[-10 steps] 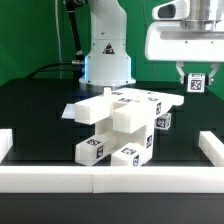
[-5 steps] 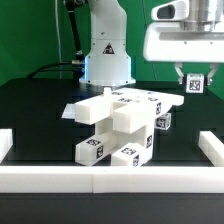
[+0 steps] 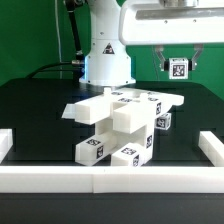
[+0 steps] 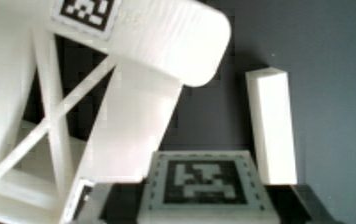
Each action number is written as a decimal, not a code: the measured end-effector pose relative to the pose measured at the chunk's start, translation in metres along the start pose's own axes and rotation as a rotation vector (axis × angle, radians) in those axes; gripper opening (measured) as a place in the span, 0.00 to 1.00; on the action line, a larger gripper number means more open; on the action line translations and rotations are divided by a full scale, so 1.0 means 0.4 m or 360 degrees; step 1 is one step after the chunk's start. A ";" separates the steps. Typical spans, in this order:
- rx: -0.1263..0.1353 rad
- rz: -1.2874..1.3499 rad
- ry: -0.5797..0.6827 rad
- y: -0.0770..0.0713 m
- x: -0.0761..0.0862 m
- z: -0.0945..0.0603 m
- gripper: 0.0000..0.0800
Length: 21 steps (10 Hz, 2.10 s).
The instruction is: Assemble chair
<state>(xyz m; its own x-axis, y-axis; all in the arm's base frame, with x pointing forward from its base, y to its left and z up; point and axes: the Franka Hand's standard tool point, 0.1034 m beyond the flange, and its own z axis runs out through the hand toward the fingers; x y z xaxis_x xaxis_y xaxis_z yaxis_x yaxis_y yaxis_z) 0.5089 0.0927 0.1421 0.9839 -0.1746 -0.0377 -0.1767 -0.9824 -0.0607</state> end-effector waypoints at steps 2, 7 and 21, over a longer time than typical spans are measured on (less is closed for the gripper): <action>-0.0002 -0.0007 -0.0001 0.006 0.002 0.001 0.36; -0.0040 -0.0273 0.0064 0.107 0.126 -0.010 0.36; -0.0085 -0.0327 0.0088 0.139 0.144 0.031 0.36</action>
Offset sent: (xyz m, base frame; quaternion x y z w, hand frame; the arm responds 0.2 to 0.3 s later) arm 0.0324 -0.0351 0.0060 -0.0129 0.0149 -0.0793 0.9967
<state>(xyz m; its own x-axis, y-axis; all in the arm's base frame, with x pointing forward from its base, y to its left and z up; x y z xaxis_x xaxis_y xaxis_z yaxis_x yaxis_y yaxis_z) 0.5555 0.0288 0.1240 0.9993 0.0278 0.0250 0.0280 -0.9996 -0.0087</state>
